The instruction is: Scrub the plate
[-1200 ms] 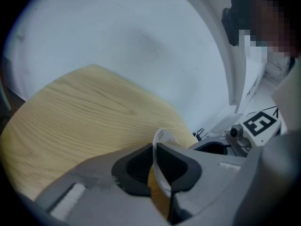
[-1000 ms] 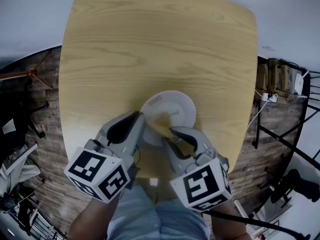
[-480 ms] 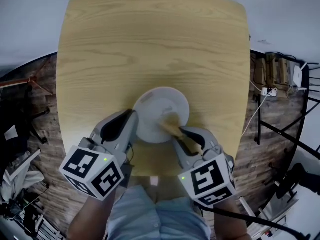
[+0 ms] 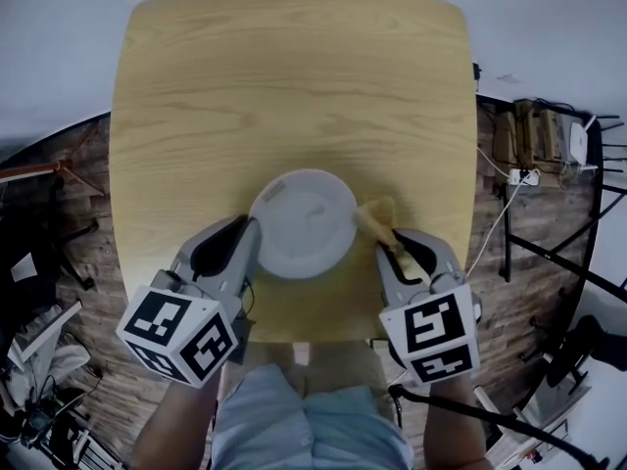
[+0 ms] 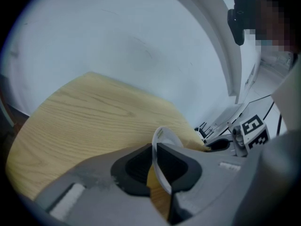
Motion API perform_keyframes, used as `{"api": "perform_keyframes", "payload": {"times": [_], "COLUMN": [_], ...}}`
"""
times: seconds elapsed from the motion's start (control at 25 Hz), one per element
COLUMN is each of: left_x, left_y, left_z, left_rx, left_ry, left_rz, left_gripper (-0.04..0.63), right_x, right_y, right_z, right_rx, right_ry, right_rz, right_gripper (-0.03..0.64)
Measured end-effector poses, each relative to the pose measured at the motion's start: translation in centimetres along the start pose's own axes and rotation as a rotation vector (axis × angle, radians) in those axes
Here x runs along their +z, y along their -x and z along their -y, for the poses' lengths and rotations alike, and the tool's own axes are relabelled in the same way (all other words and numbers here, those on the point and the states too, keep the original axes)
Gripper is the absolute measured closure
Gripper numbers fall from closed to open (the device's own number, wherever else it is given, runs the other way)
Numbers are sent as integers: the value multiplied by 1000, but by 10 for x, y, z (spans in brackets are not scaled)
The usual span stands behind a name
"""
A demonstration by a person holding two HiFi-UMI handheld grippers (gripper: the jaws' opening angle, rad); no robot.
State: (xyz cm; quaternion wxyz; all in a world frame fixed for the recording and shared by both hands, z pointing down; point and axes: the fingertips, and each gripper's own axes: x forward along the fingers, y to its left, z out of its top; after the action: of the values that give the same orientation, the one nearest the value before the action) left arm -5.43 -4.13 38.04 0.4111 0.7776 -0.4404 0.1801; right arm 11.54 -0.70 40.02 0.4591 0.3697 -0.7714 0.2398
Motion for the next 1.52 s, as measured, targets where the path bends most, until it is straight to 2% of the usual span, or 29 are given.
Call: {"api": "perform_keyframes", "payload": {"times": [0.24, 0.44, 0.64, 0.8, 1.12, 1.24, 1.32, 1.52], "left_x": [-8, -14, -20, -20, 43, 73, 92, 136], "left_y": [2, 5, 8, 16, 66, 91, 111, 167], "left_z": [0, 0, -3, 0, 18, 36, 50, 85], "left_rx": [31, 38, 78, 100, 185, 207, 221, 252], "left_ry": [-96, -109, -184, -193, -263, -289, -303, -365], "left_rz": [2, -1, -5, 13, 240, 348, 426, 625], "left_gripper": [543, 534, 534, 534, 535, 538, 575, 575], "right_x": [4, 8, 10, 16, 80, 113, 134, 177], "right_y": [10, 14, 16, 26, 73, 104, 127, 180], "right_z": [-9, -14, -12, -10, -6, -6, -10, -29], "right_rx": [11, 28, 34, 42, 55, 42, 38, 32], "right_ry": [-32, -72, -113, -155, -168, -120, -87, -12], "right_rz": [56, 99, 141, 198, 466, 588, 672, 843], "right_gripper": [545, 545, 545, 543, 541, 540, 540, 540]}}
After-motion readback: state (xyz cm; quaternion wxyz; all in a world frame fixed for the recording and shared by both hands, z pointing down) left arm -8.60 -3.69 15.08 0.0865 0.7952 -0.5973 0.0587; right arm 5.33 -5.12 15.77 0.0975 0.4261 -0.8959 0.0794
